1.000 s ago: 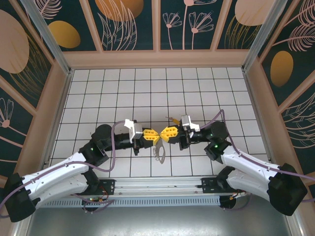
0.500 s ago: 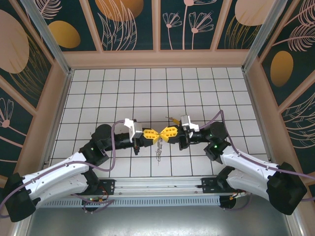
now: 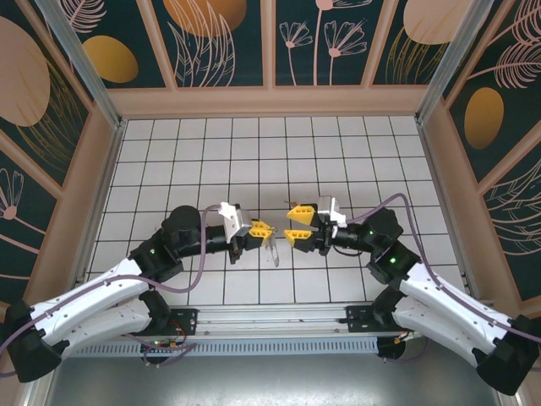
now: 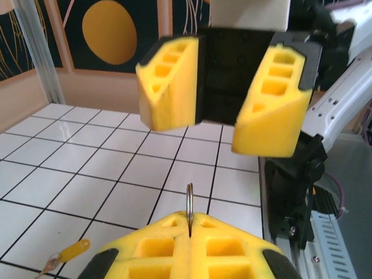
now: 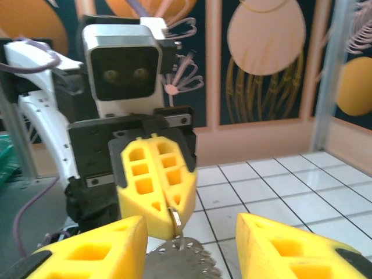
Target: Put the keys on the keyring
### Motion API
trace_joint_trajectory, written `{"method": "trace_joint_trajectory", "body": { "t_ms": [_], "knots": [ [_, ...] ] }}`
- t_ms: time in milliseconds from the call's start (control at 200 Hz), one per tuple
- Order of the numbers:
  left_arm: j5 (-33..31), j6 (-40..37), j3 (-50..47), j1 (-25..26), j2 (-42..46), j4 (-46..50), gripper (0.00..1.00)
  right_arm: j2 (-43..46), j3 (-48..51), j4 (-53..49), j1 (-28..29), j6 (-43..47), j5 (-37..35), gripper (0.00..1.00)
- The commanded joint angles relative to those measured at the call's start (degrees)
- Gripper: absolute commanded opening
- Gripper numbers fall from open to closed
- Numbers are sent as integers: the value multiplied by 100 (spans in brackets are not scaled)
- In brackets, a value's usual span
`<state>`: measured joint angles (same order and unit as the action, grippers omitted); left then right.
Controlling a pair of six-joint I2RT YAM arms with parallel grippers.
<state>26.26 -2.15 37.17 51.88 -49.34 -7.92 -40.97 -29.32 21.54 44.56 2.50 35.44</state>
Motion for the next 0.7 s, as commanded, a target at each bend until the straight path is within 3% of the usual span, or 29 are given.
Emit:
{"method": "trace_joint_trajectory", "body": {
  "t_ms": [0,225,696],
  "knots": [
    [-105,-497,421,2,-211,957,0,-5,-518,-1641,251,497,-894,42],
    [-139,-722,903,3,-515,1716,0,-457,-970,-2394,848,928,-1420,35],
    [335,-734,946,31,-644,2049,0,-821,-1137,-2708,927,1053,-1160,31]
  ]
}}
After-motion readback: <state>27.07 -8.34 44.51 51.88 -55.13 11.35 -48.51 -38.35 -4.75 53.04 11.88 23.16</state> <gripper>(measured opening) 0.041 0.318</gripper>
